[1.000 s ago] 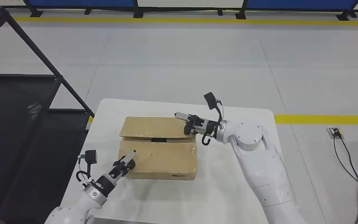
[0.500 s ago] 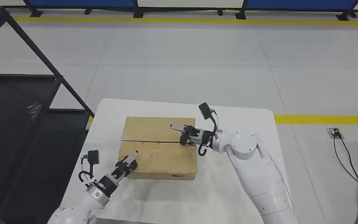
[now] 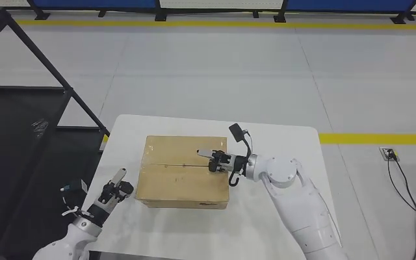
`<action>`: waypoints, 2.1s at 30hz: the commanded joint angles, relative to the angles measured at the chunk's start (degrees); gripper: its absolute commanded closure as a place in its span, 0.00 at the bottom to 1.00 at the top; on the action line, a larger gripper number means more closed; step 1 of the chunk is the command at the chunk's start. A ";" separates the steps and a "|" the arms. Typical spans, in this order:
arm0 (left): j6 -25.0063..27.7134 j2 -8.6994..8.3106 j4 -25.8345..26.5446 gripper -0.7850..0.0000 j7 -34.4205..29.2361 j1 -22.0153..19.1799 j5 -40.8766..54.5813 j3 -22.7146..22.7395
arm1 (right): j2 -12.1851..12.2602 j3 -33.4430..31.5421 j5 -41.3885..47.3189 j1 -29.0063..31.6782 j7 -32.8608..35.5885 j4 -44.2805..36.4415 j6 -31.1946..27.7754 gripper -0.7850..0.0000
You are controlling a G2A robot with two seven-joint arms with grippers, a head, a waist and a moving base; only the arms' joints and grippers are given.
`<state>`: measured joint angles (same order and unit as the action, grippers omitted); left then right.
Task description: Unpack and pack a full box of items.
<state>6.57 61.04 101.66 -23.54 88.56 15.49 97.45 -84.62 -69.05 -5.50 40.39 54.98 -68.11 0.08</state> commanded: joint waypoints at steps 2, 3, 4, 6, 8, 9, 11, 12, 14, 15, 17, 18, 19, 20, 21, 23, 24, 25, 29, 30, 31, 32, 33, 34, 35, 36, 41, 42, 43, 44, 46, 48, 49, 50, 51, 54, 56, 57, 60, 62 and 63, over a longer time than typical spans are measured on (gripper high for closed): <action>-0.11 -0.04 -0.23 0.00 -0.34 -0.07 -0.10 0.13 | -0.01 -0.01 0.01 0.01 -0.02 -0.01 0.02 0.00; -0.11 -0.04 -0.23 0.00 -0.34 -0.07 -0.10 0.13 | -0.01 -0.01 0.01 0.01 -0.02 -0.01 0.02 0.00; -0.11 -0.04 -0.23 0.00 -0.34 -0.07 -0.10 0.13 | -0.01 -0.01 0.01 0.01 -0.02 -0.01 0.02 0.00; -0.11 -0.04 -0.23 0.00 -0.34 -0.07 -0.10 0.13 | -0.01 -0.01 0.01 0.01 -0.02 -0.01 0.02 0.00; -0.11 -0.04 -0.23 0.00 -0.34 -0.07 -0.10 0.13 | -0.01 -0.01 0.01 0.01 -0.02 -0.01 0.02 0.00; -0.11 -0.04 -0.23 0.00 -0.34 -0.07 -0.10 0.13 | -0.01 -0.01 0.01 0.01 -0.02 -0.01 0.02 0.00; -0.34 -0.01 -0.48 0.00 0.11 -0.08 -0.08 0.17 | -0.01 -0.01 0.01 0.01 -0.02 -0.01 0.02 0.00; -1.71 0.13 -1.52 0.00 2.19 -0.53 0.21 -0.03 | -0.01 -0.01 0.01 0.01 -0.02 -0.01 0.02 0.00; -4.53 0.46 -3.65 0.00 4.65 -2.14 1.83 -1.42 | -0.01 -0.01 0.01 0.01 -0.02 -0.01 0.02 0.00; -5.55 0.59 -4.62 0.00 5.42 -2.99 2.55 -1.95 | -0.01 -0.01 0.01 0.01 -0.02 -0.01 0.02 0.00; -7.60 0.86 -7.12 0.00 6.25 -4.57 4.66 -2.93 | -0.01 -0.01 0.01 0.01 -0.02 -0.01 0.02 0.00; -8.13 0.99 -8.31 0.00 6.18 -5.42 6.05 -3.33 | -0.01 -0.01 0.01 0.01 -0.02 -0.01 0.02 0.00; -9.00 1.16 -10.08 0.00 6.62 -6.38 7.90 -3.61 | -0.01 -0.01 0.01 0.01 -0.02 -0.01 0.02 0.00; -9.53 1.32 -11.34 0.00 6.58 -7.40 9.46 -4.08 | -0.01 -0.01 0.01 0.01 -0.02 -0.01 0.02 0.00; -9.89 1.47 -12.94 0.00 6.83 -8.46 10.73 -4.42 | -0.01 -0.01 0.01 0.01 -0.02 -0.01 0.02 0.00; -10.32 1.91 -16.22 0.00 9.74 -10.80 12.60 -5.42 | -0.01 -0.01 0.01 0.01 -0.02 -0.01 0.02 0.00; -10.91 2.20 -18.05 0.00 10.39 -12.15 14.73 -6.04 | -0.01 -0.01 0.01 0.01 -0.02 -0.01 0.02 0.00; -10.75 2.40 -19.59 0.00 11.31 -13.52 15.48 -6.51 | -0.01 -0.01 0.01 0.01 -0.02 -0.01 0.02 0.00; -7.90 3.22 -24.56 0.00 14.39 -17.78 15.72 -9.13 | -0.01 -0.01 0.01 0.01 -0.02 -0.01 0.02 0.00; -7.04 3.40 -25.75 0.00 15.22 -18.66 15.42 -9.68 | -0.01 -0.01 0.01 0.01 -0.02 -0.01 0.02 0.00; -6.55 3.63 -26.87 0.00 15.60 -19.54 16.14 -10.23 | -0.01 -0.01 0.01 0.01 -0.02 -0.01 0.02 0.00; -6.30 3.83 -28.04 0.00 15.77 -20.43 16.94 -10.58 | -0.01 -0.01 0.01 0.01 -0.02 -0.01 0.02 0.00; -6.05 3.97 -29.24 0.00 15.91 -21.30 17.16 -10.91 | -0.01 -0.01 0.01 0.01 -0.02 -0.01 0.02 0.00; -5.86 4.11 -30.47 0.00 15.96 -22.16 17.44 -11.19 | -0.01 -0.01 0.01 0.01 -0.02 -0.01 0.02 0.00; -5.57 4.23 -31.58 0.00 15.94 -22.95 17.50 -11.45 | -0.01 -0.01 0.01 0.01 -0.02 -0.01 0.02 0.00; -5.12 4.33 -32.65 0.00 15.84 -23.66 17.46 -11.67 | -0.01 -0.01 0.01 0.01 -0.02 -0.01 0.02 0.00; -2.96 4.69 -37.21 0.00 15.37 -26.52 17.51 -11.87 | -0.01 -0.01 0.01 0.01 -0.02 -0.01 0.02 0.00; -2.50 4.74 -37.92 0.00 15.24 -27.02 17.54 -11.81 | -0.01 -0.01 0.01 0.01 -0.02 -0.01 0.02 0.00; -2.16 4.79 -38.57 0.00 15.01 -27.53 17.70 -11.75 | -0.01 -0.01 0.01 0.01 -0.02 -0.01 0.02 0.00; -1.57 4.83 -39.10 0.00 15.01 -28.06 17.71 -11.59 | -0.01 -0.01 0.01 0.01 -0.02 -0.01 0.02 0.00; -0.66 4.90 -39.68 0.00 14.88 -28.77 17.60 -11.48 | -0.01 -0.01 0.01 0.01 -0.02 -0.01 0.02 0.00; 0.48 4.92 -39.82 0.00 14.16 -29.26 17.97 -10.92 | -0.01 -0.01 0.01 0.01 -0.02 -0.01 0.02 0.00; 1.19 4.88 -39.38 0.00 13.94 -29.30 17.91 -10.51 | -0.01 -0.01 0.01 0.01 -0.02 -0.01 0.02 0.00; 1.76 4.83 -38.90 0.00 13.59 -29.09 17.88 -10.13 | -0.01 -0.01 0.01 0.01 -0.02 -0.01 0.02 0.00; 2.34 4.77 -38.19 0.00 13.46 -28.79 17.84 -9.62 | -0.01 -0.01 0.01 0.01 -0.02 -0.01 0.02 0.00; 3.92 4.55 -34.84 0.00 12.69 -27.30 17.89 -7.92 | -0.01 -0.01 0.01 0.01 -0.02 -0.01 0.02 0.00; 4.65 4.39 -32.10 0.00 12.80 -25.90 17.38 -6.79 | -0.01 -0.01 0.01 0.01 -0.02 -0.01 0.02 0.00; 5.03 4.33 -30.41 0.00 12.87 -25.17 17.08 -6.27 | -0.01 -0.01 0.01 0.01 -0.02 -0.01 0.02 0.00; 5.61 4.15 -25.29 0.00 13.80 -22.69 15.70 -4.71 | -0.01 -0.01 0.01 0.01 -0.02 -0.01 0.02 0.00; 6.10 4.07 -21.56 0.00 14.62 -20.91 14.71 -3.72 | -0.01 -0.01 0.01 0.01 -0.02 -0.01 0.02 0.00; 6.28 4.05 -19.76 0.00 15.02 -19.93 14.10 -3.29 | -0.01 -0.01 0.01 0.01 -0.02 -0.01 0.02 0.00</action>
<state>12.64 65.12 79.64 -8.98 67.51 30.25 93.68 -84.62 -69.06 -5.49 40.40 54.96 -68.12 0.11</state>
